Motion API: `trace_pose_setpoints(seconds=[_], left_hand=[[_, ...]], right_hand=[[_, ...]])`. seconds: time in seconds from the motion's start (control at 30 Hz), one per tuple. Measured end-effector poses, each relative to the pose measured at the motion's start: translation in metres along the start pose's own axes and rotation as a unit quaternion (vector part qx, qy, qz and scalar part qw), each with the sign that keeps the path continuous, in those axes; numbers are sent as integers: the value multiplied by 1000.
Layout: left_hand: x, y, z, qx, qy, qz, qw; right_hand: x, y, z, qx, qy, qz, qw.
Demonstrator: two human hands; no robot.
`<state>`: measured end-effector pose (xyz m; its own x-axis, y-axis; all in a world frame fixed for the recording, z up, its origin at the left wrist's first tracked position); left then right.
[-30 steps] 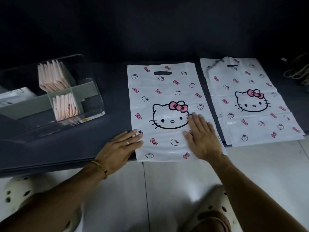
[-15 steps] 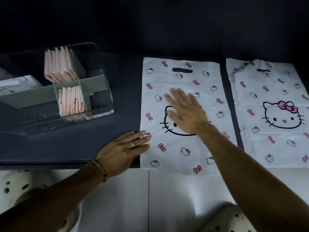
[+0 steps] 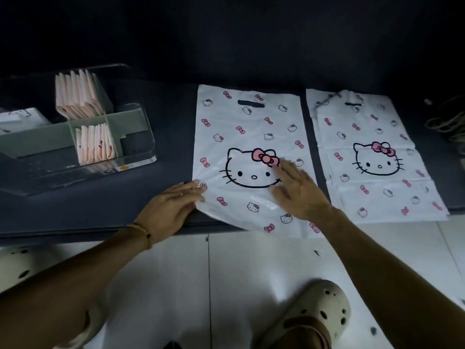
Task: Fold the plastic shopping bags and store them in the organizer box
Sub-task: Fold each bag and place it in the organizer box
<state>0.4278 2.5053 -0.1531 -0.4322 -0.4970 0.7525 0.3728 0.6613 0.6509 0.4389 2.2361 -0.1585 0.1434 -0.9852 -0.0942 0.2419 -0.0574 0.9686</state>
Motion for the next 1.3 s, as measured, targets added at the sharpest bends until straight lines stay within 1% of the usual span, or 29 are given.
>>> trace_pose_setpoints(seconds=[0.07,0.1,0.13,0.17,0.2,0.23,0.27,0.3,0.33,0.37,0.4,0.43,0.47,0.53,0.57,0.6,0.63,0.7,0.77,0.8,0.87,0.93,1.0,1.03,1.1,1.13,1.17,1.23,1.3], left_hand=[[-10,10,-3,53,94,97,989],[-11,14,-7,73,122,123,982],[-14,18,-12,84,152,138,975],[-16,21,-18,89,182,148,968],[-18,25,-25,94,207,154,962],[-19,31,-30,104,224,156,956],[-20,36,-34,116,236,156,952],[-19,41,-37,128,243,146,950],[-17,47,-38,140,246,127,951],[-16,52,-37,150,249,108,951],[-16,57,-36,162,253,97,949],[-16,62,-33,175,256,95,946],[-16,66,-31,187,260,100,942],[-19,70,-28,208,271,133,930],[-20,71,-27,215,274,152,925],[-20,71,-26,221,276,166,921],[-20,72,-25,230,279,180,915],[-22,71,-21,251,295,248,888],[-21,66,-19,232,301,345,858],[-19,62,-20,202,292,374,857],[-14,58,-21,149,263,395,867],[-11,57,-25,124,233,348,900],[-9,60,-30,136,210,253,935],[-12,61,-32,156,212,217,940],[-23,60,-34,197,243,184,932],[-31,56,-34,205,263,175,926],[-38,51,-33,209,285,167,921],[-50,45,-29,218,317,168,908],[-59,42,-24,231,339,218,886]], right_hand=[[12,-1,31,-33,-46,-56,997],[19,2,42,-47,-95,-123,987],[26,7,52,-58,-154,-222,961],[29,10,61,-66,-206,-345,914],[30,13,67,-69,-241,-469,847],[28,18,72,-61,-253,-570,780],[27,25,75,-46,-245,-642,725],[26,31,77,-32,-221,-699,679],[20,38,80,-30,-184,-742,644],[14,41,81,-35,-149,-760,631],[8,41,84,-40,-129,-758,638],[5,37,85,-41,-131,-740,659],[5,31,86,-36,-143,-707,692],[3,19,84,-41,-166,-610,774],[4,10,82,-47,-179,-560,808],[4,3,80,-47,-197,-528,825],[7,-4,79,-38,-219,-508,832],[12,-9,76,-1,-256,-479,840],[14,-9,71,23,-272,-481,834],[15,-10,68,30,-275,-487,829],[21,-8,63,44,-288,-484,825],[29,-5,60,65,-309,-482,817],[34,-3,59,83,-330,-508,791],[36,-5,60,79,-342,-523,777],[37,-15,63,49,-364,-542,756],[35,-19,64,34,-363,-544,756],[33,-20,63,24,-353,-531,770],[31,-21,61,17,-342,-477,810],[30,-21,59,18,-354,-440,825]])
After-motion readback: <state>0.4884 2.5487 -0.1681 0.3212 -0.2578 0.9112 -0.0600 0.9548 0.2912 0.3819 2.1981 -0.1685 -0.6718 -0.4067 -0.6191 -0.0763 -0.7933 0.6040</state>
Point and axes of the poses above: each hand's wrist, its own z-axis away from the middle knuckle, its own y-axis out of the back of the hand, x = y × z, the point moved 8 cm from there along -z, towards the middle knuckle, and after that the axes turned 12 degrees about z, right-handed, at the moved point
